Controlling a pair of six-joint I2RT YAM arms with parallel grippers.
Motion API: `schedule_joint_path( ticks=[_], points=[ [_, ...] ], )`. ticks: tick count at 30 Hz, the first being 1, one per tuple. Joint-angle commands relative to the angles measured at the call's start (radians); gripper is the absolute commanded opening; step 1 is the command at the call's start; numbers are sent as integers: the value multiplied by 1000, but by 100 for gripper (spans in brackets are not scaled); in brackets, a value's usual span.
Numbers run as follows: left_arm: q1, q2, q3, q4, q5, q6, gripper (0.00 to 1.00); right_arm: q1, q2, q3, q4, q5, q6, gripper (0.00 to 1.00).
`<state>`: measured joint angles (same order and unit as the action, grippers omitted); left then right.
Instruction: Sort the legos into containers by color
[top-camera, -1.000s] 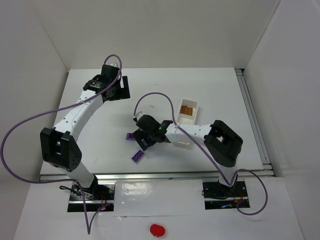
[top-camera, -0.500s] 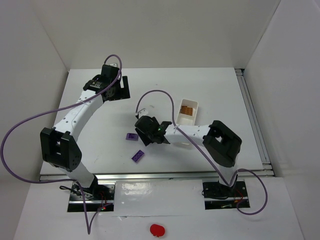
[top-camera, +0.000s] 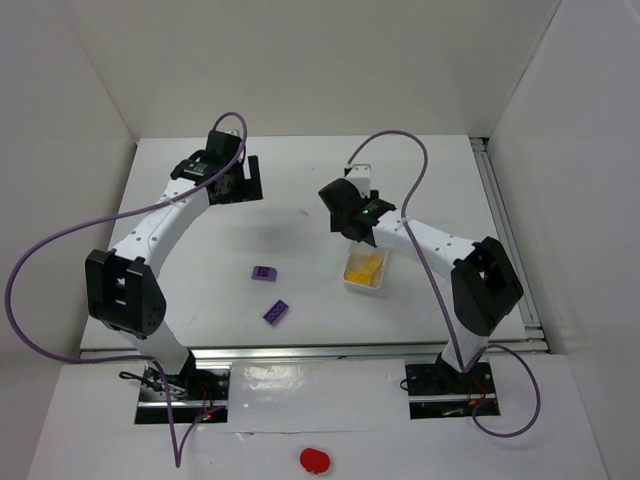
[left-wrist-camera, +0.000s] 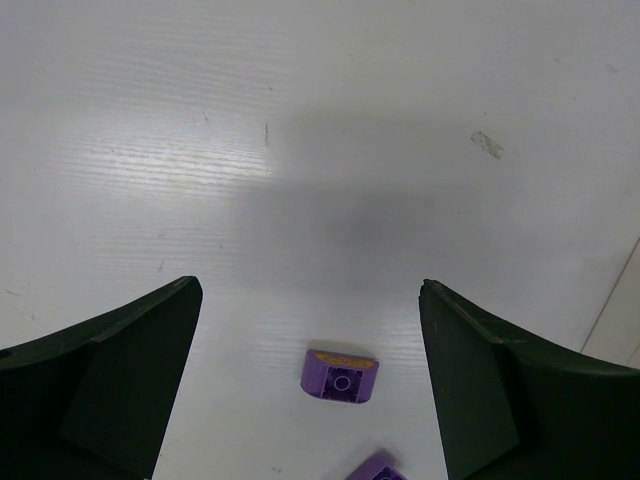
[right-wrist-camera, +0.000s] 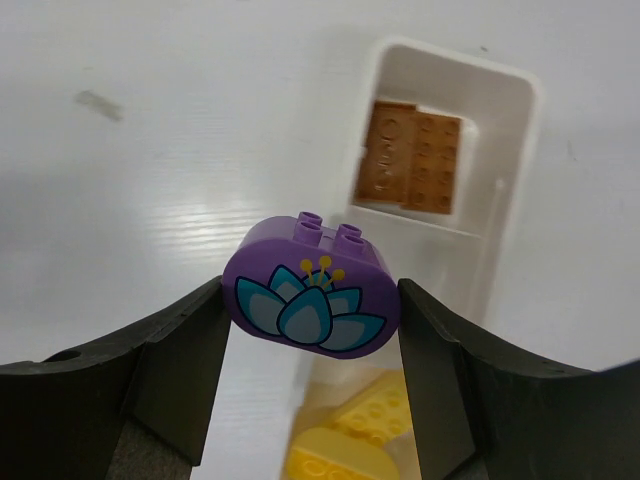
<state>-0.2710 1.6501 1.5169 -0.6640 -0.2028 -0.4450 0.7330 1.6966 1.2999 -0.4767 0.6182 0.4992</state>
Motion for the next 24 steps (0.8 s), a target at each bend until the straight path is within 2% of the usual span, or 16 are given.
schedule_joint_path(
  ticks=[1, 6, 10, 11, 12, 15, 18, 19, 20, 24],
  points=[
    [0, 4, 48, -16, 11, 20, 100, -38, -55, -40, -71, 34, 91, 59],
    [0, 13, 48, -16, 11, 20, 100, -86, -64, -82, -62, 34, 128, 61],
    [0, 13, 48, -16, 20, 20, 100, -96, -55, -82, -72, 44, 137, 87],
    [0, 13, 48, -16, 20, 20, 100, -96, -55, -70, -82, 54, 137, 96],
    [0, 13, 48, -16, 20, 20, 100, -87, -55, -59, -82, 75, 137, 99],
    [0, 13, 48, -16, 20, 20, 100, -49, -77, -48, -82, 101, 137, 100],
    [0, 13, 48, -16, 2, 11, 100, -1, -97, -34, -33, 95, 61, 94],
    [0, 13, 48, -25, 2, 11, 100, 40, -97, -34, -1, 37, 21, 90],
    [0, 13, 57, -25, -22, 2, 100, 61, -97, -34, 36, -13, -76, 90],
    [9, 4, 48, -46, -105, -79, 100, 155, -63, -44, 156, -262, -232, 92]
  ],
)
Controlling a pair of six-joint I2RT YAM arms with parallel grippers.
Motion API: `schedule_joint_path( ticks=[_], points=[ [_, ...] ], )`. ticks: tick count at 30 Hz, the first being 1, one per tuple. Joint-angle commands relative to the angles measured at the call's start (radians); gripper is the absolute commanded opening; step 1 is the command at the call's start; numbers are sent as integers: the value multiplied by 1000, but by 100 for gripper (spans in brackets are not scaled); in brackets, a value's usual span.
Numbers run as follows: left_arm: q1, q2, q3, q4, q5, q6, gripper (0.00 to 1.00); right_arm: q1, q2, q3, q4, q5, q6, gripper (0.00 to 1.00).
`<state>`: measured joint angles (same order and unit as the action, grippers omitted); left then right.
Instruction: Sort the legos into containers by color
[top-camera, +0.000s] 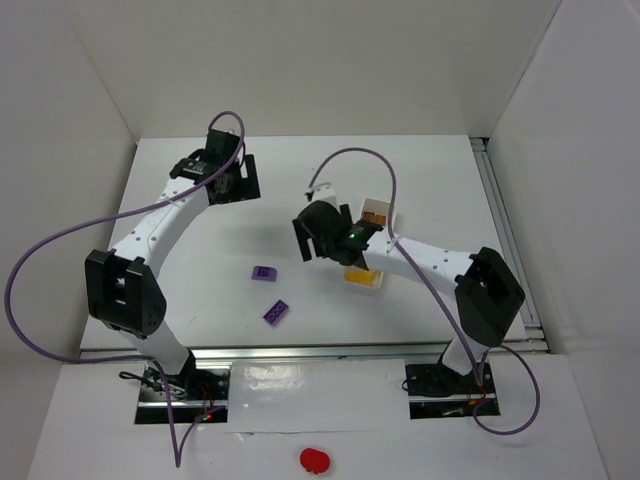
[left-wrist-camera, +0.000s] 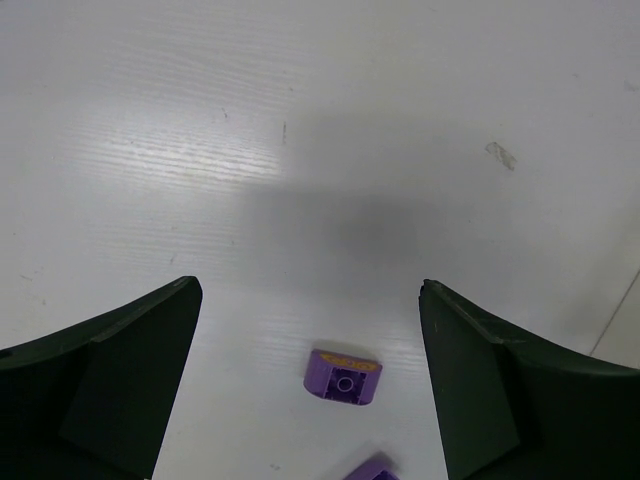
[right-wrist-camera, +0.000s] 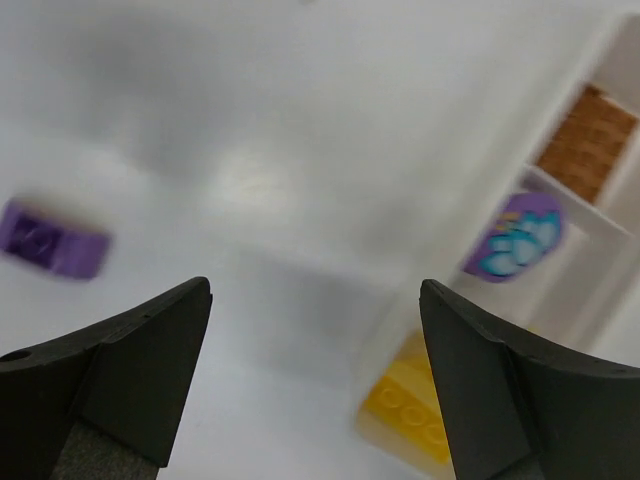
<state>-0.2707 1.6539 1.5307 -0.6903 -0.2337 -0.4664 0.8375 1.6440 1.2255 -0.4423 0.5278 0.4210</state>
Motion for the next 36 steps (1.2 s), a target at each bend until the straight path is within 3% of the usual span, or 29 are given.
schedule_joint_path(
  ticks=[1, 4, 11, 18, 24, 27, 32, 36],
  points=[
    [8, -9, 34, -32, -90, -76, 100, 76, 5, 31, 122, -245, -171, 92],
    [28, -31, 25, -55, -131, -141, 100, 98, 80, 81, 122, -375, -218, 97],
    [99, -80, -9, -55, -145, -210, 100, 144, 214, 129, 212, -463, -309, 100],
    [182, -60, 13, -89, -49, -219, 100, 163, 347, 204, 212, -463, -418, 93],
    [182, -51, 13, -89, -18, -210, 100, 163, 453, 278, 234, -456, -430, 89],
    [182, -51, 13, -89, -7, -210, 100, 172, 467, 287, 270, -433, -421, 80],
    [182, -42, 13, -89, 4, -201, 100, 172, 467, 296, 281, -404, -421, 49],
    [182, -52, 22, -89, -7, -192, 100, 172, 390, 243, 303, -316, -403, 42]
  ],
)
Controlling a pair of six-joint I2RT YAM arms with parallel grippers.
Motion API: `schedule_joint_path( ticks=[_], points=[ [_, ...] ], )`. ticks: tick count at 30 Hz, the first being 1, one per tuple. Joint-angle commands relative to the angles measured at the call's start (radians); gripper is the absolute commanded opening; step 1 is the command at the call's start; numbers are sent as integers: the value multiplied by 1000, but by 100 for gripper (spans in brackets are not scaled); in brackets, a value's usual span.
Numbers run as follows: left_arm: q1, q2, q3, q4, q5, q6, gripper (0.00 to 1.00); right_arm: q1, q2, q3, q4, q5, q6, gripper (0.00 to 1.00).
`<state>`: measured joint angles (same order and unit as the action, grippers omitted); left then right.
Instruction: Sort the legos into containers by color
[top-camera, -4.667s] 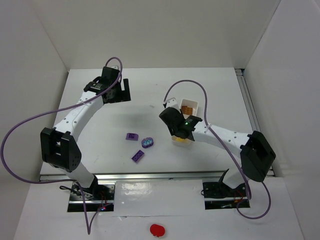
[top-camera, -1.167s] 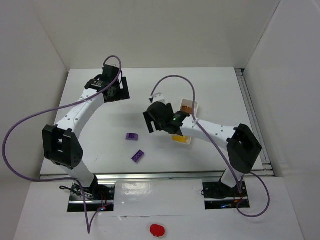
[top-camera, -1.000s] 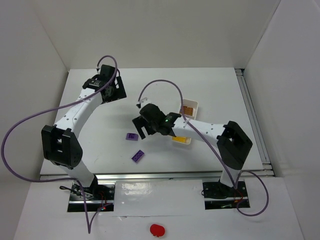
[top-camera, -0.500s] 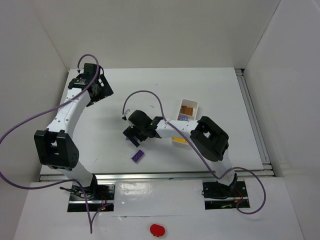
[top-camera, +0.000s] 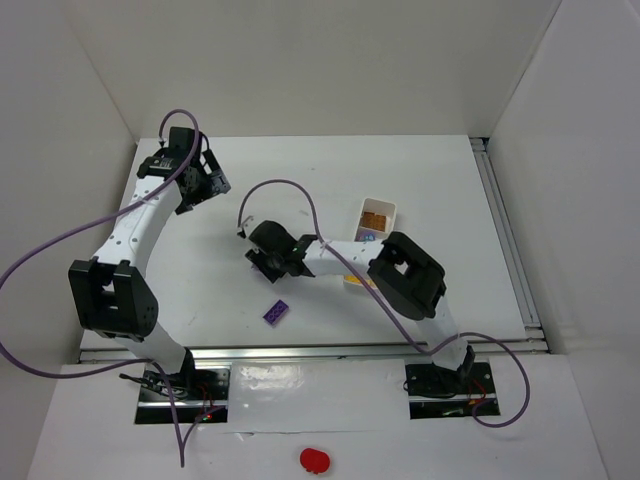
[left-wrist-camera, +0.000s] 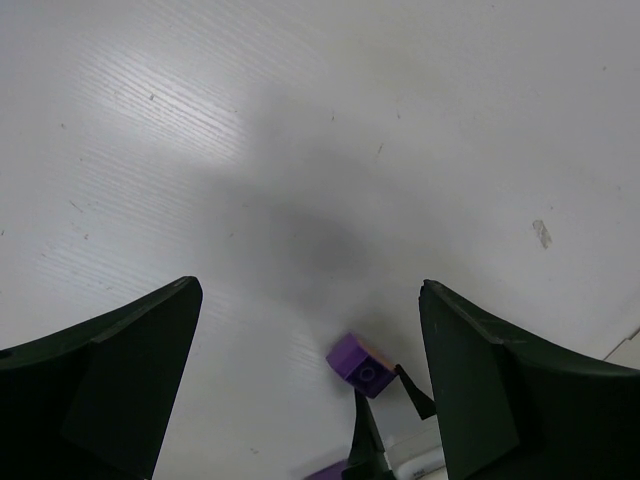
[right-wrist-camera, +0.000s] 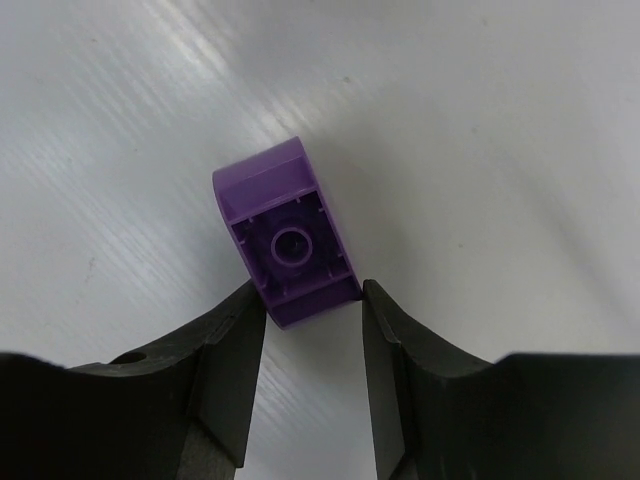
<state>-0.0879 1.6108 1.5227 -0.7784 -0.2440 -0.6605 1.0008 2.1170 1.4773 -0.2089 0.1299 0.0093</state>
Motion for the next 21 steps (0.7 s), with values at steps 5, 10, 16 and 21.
schedule_joint_path(
  ticks=[5, 10, 16, 21],
  points=[
    [-1, -9, 39, -1, 3, 12, 100, -8, -320, -159, 78, 246, 57, 42],
    [-1, 11, 39, 8, 25, 12, 100, -119, -526, -302, 7, 425, 148, 41],
    [-1, 38, 39, 8, 46, 21, 100, -295, -666, -413, -120, 505, 277, 41],
    [-1, 47, 48, 8, 55, 30, 100, -372, -629, -388, -260, 524, 489, 41]
  ],
)
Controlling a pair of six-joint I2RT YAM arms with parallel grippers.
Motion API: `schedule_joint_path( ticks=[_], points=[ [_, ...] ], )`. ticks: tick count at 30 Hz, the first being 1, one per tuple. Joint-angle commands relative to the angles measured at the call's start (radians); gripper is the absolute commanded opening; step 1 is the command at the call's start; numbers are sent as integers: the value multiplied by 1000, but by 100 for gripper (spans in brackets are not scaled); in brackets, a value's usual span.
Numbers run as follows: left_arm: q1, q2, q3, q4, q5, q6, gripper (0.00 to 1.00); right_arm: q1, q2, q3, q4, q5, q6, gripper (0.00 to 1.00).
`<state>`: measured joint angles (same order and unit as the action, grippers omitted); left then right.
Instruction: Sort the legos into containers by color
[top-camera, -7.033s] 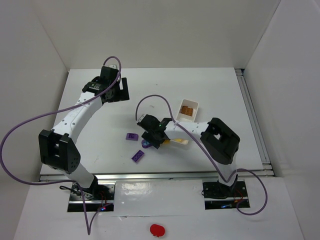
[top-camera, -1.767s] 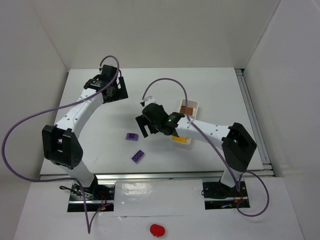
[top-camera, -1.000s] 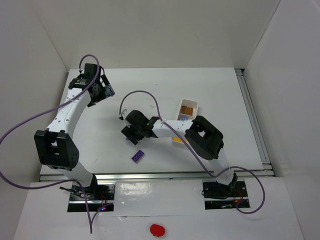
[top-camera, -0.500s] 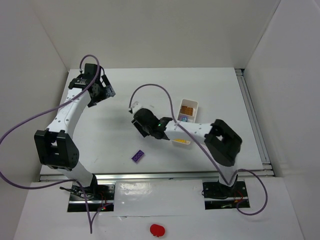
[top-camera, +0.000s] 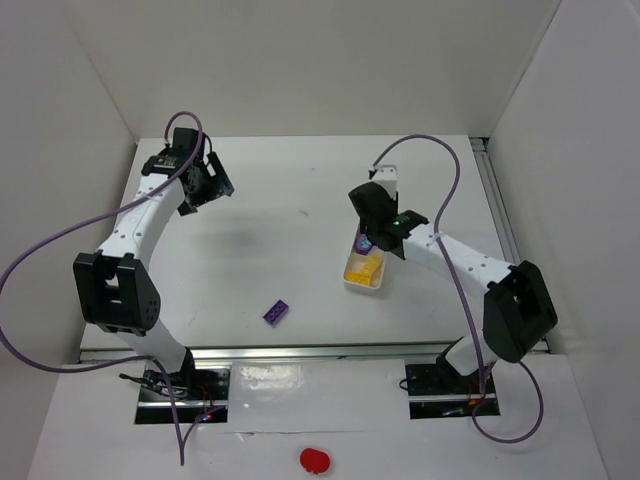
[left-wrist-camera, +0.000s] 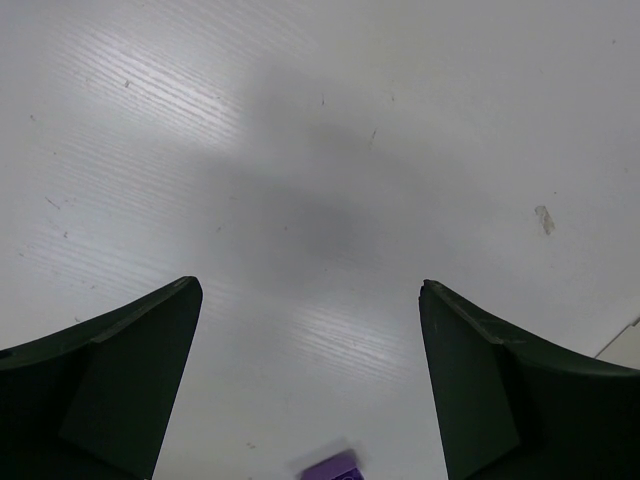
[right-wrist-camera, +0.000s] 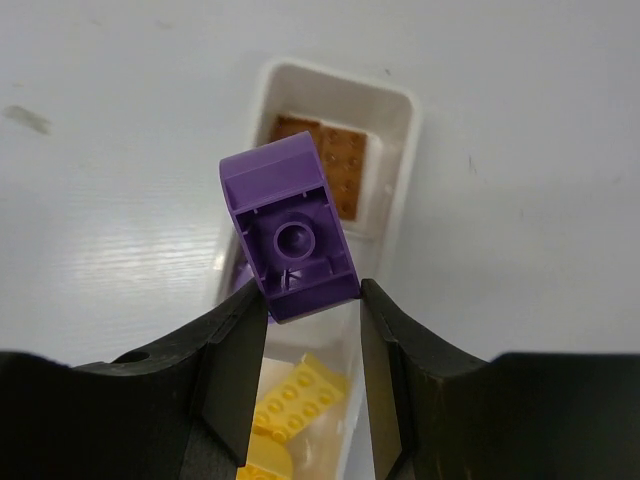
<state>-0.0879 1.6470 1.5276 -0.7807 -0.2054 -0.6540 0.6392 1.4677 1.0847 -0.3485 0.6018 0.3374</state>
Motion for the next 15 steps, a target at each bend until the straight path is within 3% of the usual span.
schedule_joint_path(
  ticks=[1, 6, 15],
  points=[
    [-1, 11, 43, 11, 17, 24, 100, -21, 37, 4, -160, 70, 193, 41],
    [-1, 11, 43, 11, 17, 33, 100, -41, 88, 38, -290, 70, 411, 41],
    [-1, 11, 43, 11, 17, 33, 100, -84, 117, 20, -270, 44, 479, 44]
  ],
)
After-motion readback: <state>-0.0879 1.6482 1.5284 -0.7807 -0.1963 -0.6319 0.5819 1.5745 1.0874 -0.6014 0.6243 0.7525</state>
